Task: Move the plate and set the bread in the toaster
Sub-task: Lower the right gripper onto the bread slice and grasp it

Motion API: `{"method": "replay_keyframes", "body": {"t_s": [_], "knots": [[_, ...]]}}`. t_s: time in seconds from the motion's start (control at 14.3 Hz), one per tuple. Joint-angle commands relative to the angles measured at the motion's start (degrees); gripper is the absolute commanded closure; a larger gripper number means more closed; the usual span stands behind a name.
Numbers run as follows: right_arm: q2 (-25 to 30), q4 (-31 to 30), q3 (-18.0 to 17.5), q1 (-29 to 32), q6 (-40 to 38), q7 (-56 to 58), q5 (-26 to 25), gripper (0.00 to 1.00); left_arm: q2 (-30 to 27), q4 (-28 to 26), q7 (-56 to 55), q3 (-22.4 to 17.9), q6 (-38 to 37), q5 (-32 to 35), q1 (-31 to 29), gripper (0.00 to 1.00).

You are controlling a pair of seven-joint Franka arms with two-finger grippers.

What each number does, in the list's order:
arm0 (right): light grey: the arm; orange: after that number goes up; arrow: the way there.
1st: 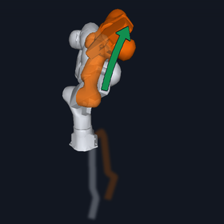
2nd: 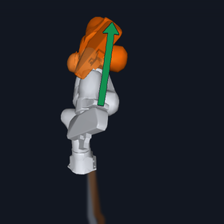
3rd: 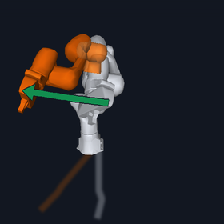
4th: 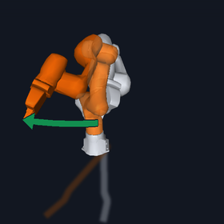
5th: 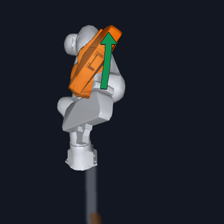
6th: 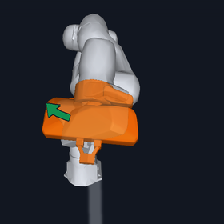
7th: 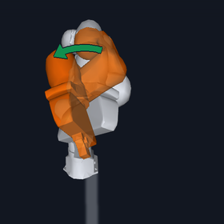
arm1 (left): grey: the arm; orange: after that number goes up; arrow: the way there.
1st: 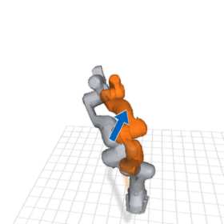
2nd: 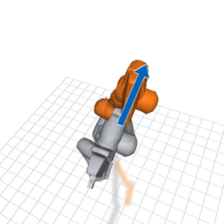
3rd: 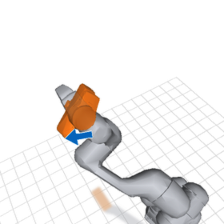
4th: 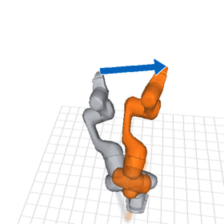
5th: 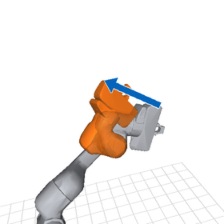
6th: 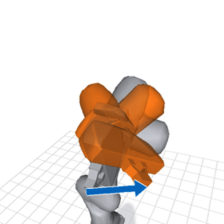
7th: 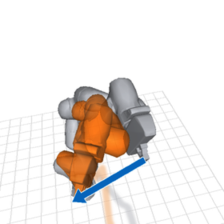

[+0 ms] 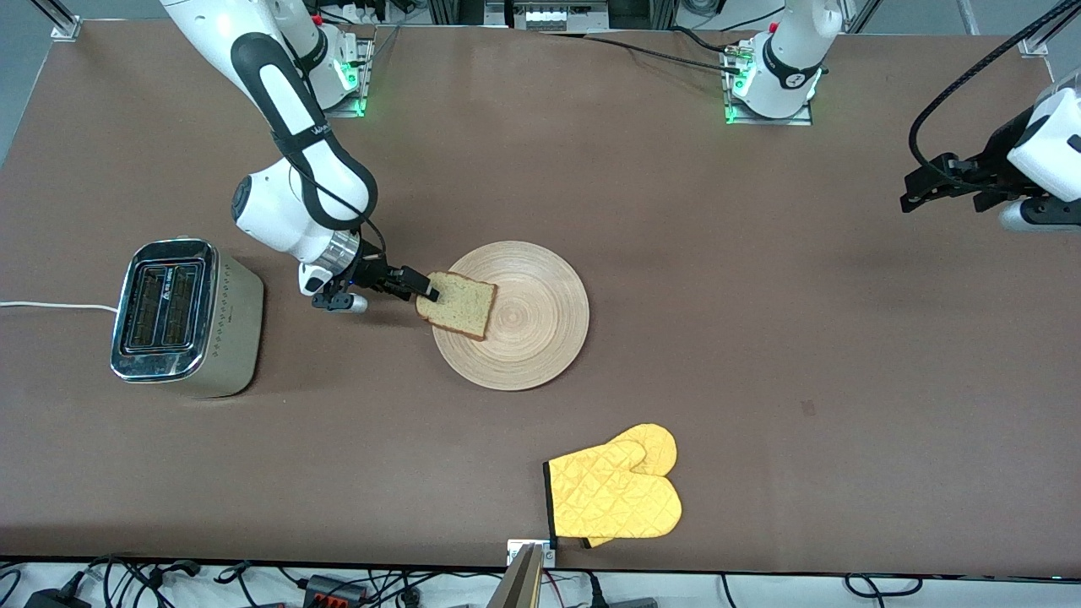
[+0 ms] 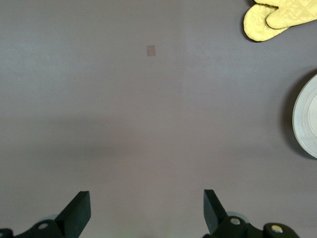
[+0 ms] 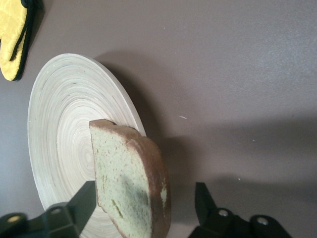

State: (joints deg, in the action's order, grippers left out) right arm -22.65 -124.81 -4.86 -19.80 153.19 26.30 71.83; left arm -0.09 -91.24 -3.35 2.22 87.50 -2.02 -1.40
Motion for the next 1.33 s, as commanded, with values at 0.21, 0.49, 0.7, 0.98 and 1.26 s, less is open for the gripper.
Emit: {"method": "replay_keyframes", "body": {"t_s": [0.21, 0.49, 0.7, 0.98, 1.26], "knots": [[-1.61, 0.45, -0.24, -0.5, 0.88, 4.28, 2.44, 0.22, -0.34, 2.47, -0.34, 0.68, 0.31, 0.0, -0.79, 0.0], [-1.34, 0.54, -0.24, -0.41, 0.8, 4.28, 2.44, 0.46, 1.41, 2.91, -0.34, 0.77, 2.76, 0.08, -0.27, 0.0], [-1.34, 0.54, -0.24, -0.41, 0.8, 4.28, 2.44, 0.48, 2.55, 3.0, -0.34, 0.86, 3.03, 0.08, 0.17, 0.0], [-1.17, 0.8, -0.24, -0.32, 0.71, 4.28, 2.44, 0.6, 4.14, 4.75, -0.25, 1.13, 2.95, 0.09, 0.09, 0.0], [-0.9, 1.85, -0.24, 0.02, -0.26, 4.2, 2.53, 0.68, 4.22, 5.2, 0.45, 1.12, 2.86, 0.17, -0.27, 0.0]]}}
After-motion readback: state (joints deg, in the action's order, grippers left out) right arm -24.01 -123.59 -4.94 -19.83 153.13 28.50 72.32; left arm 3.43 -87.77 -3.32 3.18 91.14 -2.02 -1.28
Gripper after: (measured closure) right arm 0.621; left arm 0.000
